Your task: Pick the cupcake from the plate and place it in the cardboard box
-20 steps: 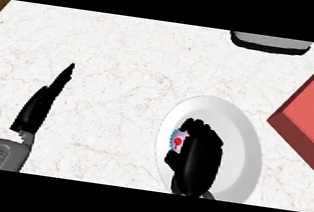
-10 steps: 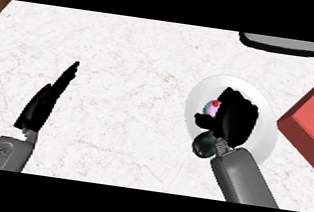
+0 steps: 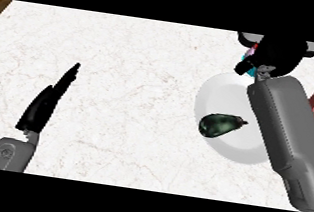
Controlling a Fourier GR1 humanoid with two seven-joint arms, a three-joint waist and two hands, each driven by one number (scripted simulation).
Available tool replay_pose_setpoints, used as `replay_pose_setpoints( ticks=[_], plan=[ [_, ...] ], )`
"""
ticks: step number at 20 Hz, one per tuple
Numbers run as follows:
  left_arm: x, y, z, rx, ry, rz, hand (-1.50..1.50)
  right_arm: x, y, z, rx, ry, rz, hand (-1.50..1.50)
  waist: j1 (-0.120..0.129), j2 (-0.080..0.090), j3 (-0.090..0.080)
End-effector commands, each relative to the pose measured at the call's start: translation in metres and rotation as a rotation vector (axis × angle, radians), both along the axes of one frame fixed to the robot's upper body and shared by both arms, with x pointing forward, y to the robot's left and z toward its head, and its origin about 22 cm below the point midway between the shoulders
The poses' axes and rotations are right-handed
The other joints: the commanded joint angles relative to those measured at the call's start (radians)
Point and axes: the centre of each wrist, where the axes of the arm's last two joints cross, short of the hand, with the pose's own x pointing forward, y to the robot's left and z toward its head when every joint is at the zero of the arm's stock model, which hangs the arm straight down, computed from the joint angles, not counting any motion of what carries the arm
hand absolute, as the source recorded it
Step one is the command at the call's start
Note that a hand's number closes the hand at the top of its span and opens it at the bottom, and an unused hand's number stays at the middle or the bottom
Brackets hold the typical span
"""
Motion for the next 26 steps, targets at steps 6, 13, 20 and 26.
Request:
replay_pose_setpoints(
  ticks=[6, 13, 20, 26],
  plan=[
    [-0.004, 0.003, -0.002, -0.001, 0.007, 0.030, 0.00, 0.015, -0.007, 0.096, -0.081, -0.135, -0.223, 1.50, -0.022, -0.010, 0.000],
    [-0.017, 0.014, -0.007, 0.011, 0.009, 0.043, 0.00, -0.005, -0.053, 0.124, -0.078, -0.233, -0.352, 1.50, -0.039, -0.015, 0.000],
    [0.001, 0.031, 0.005, 0.012, 0.005, 0.055, 0.00, -0.019, -0.115, 0.119, -0.050, -0.174, -0.435, 1.50, -0.043, -0.011, 0.000],
    [-0.021, 0.008, -0.002, 0.020, -0.009, 0.030, 0.00, -0.034, -0.180, 0.095, -0.039, -0.085, -0.499, 1.50, -0.027, -0.010, 0.001]
  ],
)
